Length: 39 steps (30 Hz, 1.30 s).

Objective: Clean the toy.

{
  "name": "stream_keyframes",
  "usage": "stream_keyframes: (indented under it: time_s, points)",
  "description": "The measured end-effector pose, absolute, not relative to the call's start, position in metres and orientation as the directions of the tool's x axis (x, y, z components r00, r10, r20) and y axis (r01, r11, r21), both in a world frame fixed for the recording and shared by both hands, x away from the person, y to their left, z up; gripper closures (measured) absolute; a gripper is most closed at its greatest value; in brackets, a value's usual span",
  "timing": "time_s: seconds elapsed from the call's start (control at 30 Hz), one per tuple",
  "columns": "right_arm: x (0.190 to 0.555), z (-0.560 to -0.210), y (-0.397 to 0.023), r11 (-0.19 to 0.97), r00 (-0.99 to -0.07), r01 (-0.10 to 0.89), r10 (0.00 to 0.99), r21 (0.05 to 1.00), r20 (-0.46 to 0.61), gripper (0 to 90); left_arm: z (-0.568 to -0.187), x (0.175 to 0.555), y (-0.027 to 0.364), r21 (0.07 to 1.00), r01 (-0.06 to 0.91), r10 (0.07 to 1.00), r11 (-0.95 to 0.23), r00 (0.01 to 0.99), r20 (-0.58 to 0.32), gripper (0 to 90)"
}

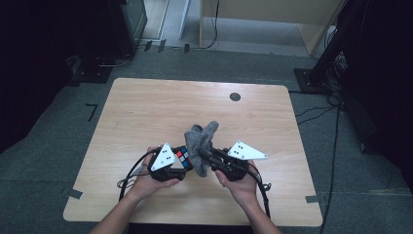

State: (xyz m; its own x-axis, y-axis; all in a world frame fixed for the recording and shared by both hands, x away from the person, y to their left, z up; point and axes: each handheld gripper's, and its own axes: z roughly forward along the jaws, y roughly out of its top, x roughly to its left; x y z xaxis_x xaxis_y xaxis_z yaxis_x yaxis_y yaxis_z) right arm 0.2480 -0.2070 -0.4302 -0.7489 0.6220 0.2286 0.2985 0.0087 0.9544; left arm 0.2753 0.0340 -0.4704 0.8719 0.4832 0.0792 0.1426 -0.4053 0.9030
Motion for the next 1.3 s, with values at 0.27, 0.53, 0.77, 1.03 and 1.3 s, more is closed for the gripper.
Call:
stream_keyframes:
  time_s: [0.27, 0.53, 0.77, 1.03, 1.3]
  points:
    - [0.259, -0.445, -0.216, -0.053, -0.704, 0.371, 0.635, 0.927, 0.318, 74.2, -0.464, 0.271, 0.040, 0.927, 0.108, 0.444, -0.358, 0.894, 0.067, 34.3]
    - [0.260, -0.443, -0.222, -0.059, -0.681, 0.399, 0.649, 0.915, 0.339, 73.8, -0.465, 0.275, 0.040, 0.912, 0.123, 0.467, -0.391, 0.881, 0.081, 34.3]
    - [0.257, -0.442, -0.215, -0.049, -0.703, 0.375, 0.636, 0.926, 0.318, 73.8, -0.460, 0.271, 0.043, 0.933, 0.102, 0.444, -0.346, 0.893, 0.067, 34.3]
    - [0.265, -0.449, -0.228, -0.046, -0.629, 0.439, 0.697, 0.897, 0.344, 73.7, -0.464, 0.275, 0.042, 0.914, 0.116, 0.478, -0.388, 0.874, 0.092, 34.3]
    - [0.252, -0.437, -0.210, -0.031, -0.731, 0.348, 0.617, 0.937, 0.292, 72.6, -0.462, 0.271, 0.040, 0.919, 0.096, 0.447, -0.381, 0.889, 0.093, 34.3]
